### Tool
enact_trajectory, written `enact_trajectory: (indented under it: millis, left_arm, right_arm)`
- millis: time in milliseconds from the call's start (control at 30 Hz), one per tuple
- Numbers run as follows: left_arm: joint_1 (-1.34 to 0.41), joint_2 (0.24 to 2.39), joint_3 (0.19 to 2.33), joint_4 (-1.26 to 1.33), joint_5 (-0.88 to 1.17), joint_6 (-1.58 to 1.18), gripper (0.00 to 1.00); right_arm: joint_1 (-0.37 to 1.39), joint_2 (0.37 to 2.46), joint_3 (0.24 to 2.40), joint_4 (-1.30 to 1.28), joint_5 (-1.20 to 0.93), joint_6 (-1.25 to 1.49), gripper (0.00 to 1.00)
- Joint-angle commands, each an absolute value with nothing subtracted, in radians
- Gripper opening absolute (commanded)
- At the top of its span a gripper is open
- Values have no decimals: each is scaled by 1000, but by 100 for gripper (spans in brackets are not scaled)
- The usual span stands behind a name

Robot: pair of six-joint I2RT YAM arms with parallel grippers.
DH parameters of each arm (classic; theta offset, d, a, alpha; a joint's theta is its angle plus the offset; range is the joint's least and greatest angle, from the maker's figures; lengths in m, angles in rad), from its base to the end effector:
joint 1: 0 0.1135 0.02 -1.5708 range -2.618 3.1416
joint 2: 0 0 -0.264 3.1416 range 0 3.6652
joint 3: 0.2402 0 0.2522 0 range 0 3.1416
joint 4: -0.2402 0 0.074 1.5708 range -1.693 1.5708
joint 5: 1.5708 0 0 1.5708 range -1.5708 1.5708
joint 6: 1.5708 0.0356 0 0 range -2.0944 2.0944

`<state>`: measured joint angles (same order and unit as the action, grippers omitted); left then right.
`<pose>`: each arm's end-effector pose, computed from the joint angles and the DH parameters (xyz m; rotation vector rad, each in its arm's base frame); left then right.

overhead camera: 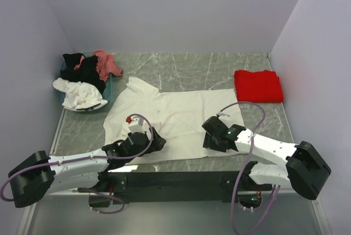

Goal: Fold and stack the t-shirts
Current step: Fold the tshirt

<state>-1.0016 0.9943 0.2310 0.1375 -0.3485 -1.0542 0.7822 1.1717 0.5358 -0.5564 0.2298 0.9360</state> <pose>0.1081 -0.1465 0.1459 -0.2623 2.2505 -0.7823 0.1407 0.1284 0.1586 0.2686 2.7040 0.1893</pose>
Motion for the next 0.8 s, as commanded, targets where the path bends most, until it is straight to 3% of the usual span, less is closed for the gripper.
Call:
enact_trajectory:
  millis: [0, 367, 600, 700, 767]
  left_arm:
    - [-1022, 970, 190, 3, -336, -1100, 95]
    - [-1089, 942, 250, -112, -365, -1106, 95]
    - [-1085, 902, 527, -330, -549, -993, 99]
    - [-1019, 925, 659, -334, -607, -896, 99]
    - [-883, 974, 734, -296, -544, -810, 99]
  right_arm:
    - [804, 1143, 506, -650, 206, 991, 61]
    - [827, 1077, 479, -721, 218, 1029, 61]
    - [838, 1052, 671, -824, 314, 983, 62]
    - [836, 1077, 757, -818, 357, 936, 63]
    - [831, 1109, 805, -789, 374, 895, 63]
